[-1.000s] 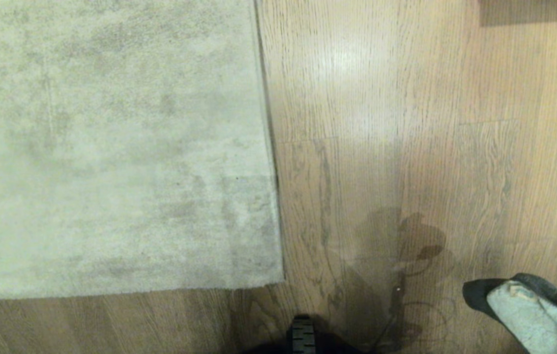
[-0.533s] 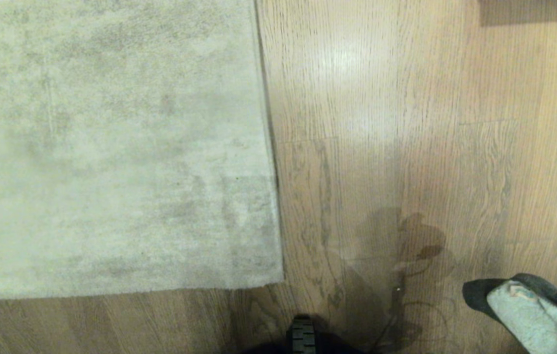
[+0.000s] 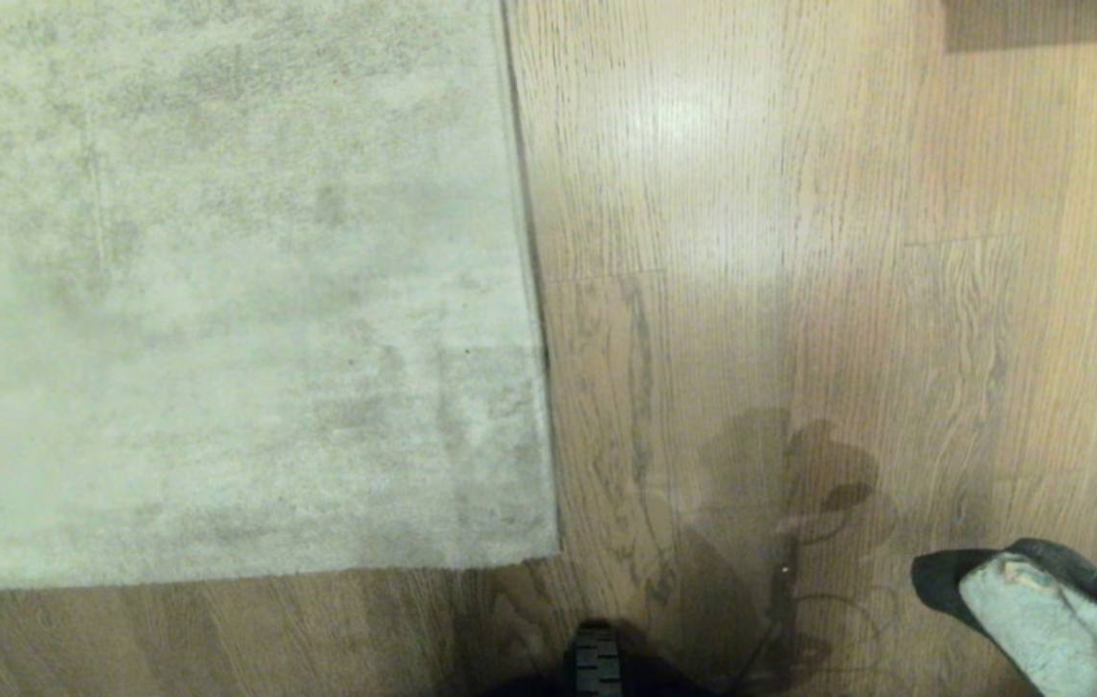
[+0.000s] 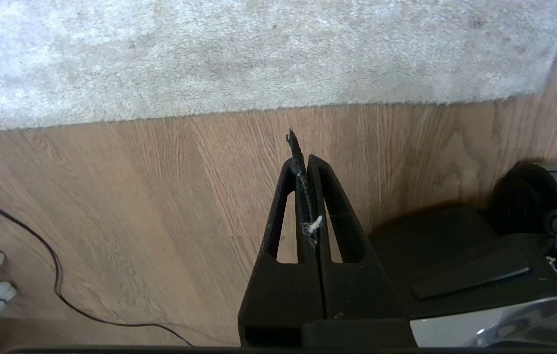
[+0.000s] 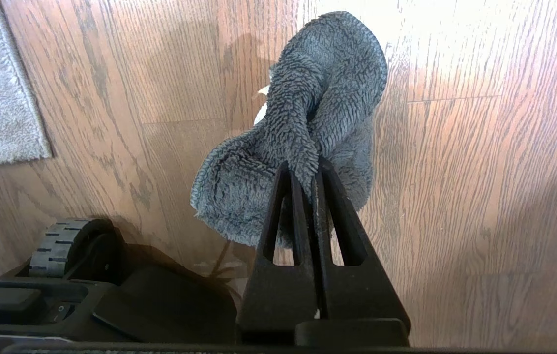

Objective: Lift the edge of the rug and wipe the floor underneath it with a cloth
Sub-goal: Put down the rag

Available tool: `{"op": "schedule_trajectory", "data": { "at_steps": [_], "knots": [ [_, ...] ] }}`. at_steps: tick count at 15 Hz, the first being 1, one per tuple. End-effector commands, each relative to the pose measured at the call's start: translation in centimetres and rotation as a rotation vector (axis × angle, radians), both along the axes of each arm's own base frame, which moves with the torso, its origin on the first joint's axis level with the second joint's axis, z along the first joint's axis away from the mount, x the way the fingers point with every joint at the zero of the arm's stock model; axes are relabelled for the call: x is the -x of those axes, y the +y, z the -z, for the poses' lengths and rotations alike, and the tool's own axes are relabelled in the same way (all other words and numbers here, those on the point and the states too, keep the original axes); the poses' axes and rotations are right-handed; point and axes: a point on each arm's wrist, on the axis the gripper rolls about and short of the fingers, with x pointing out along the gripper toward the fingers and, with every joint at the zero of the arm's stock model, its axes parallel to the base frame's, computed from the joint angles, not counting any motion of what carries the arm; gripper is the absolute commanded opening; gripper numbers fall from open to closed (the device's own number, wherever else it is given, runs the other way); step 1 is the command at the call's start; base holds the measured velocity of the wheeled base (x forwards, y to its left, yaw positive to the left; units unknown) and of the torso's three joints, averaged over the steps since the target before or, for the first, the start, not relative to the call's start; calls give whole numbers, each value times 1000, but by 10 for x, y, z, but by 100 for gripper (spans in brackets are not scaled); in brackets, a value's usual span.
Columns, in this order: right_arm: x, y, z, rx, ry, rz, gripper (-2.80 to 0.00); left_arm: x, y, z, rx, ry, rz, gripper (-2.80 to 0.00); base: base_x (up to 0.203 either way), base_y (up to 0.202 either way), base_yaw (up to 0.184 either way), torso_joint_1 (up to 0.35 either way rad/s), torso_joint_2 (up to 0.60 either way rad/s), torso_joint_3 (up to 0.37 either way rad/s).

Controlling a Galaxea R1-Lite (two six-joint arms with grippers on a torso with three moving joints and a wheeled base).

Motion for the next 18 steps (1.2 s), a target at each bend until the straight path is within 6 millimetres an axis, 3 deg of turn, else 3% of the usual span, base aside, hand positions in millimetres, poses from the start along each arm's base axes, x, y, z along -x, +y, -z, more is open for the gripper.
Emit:
{"op": "schedule_trajectory", "data": {
  "at_steps": [1,6,11,18],
  "knots": [
    [0,0,0,0,1,-1,-280,0,0,0,0,-1,-2,-280,0,0,0,0,0,0],
    [0,0,0,1,2,-1,-280,5,0,0,-3,-68,37,-280,0,0,0,0,0,0],
    [0,0,0,0,2,-1,-280,21,0,3,-5,-273,57,-280,0,0,0,0,0,0],
    [0,0,0,0,2,-1,-280,21,0,3,1,-272,57,-280,0,0,0,0,0,0]
  ]
}}
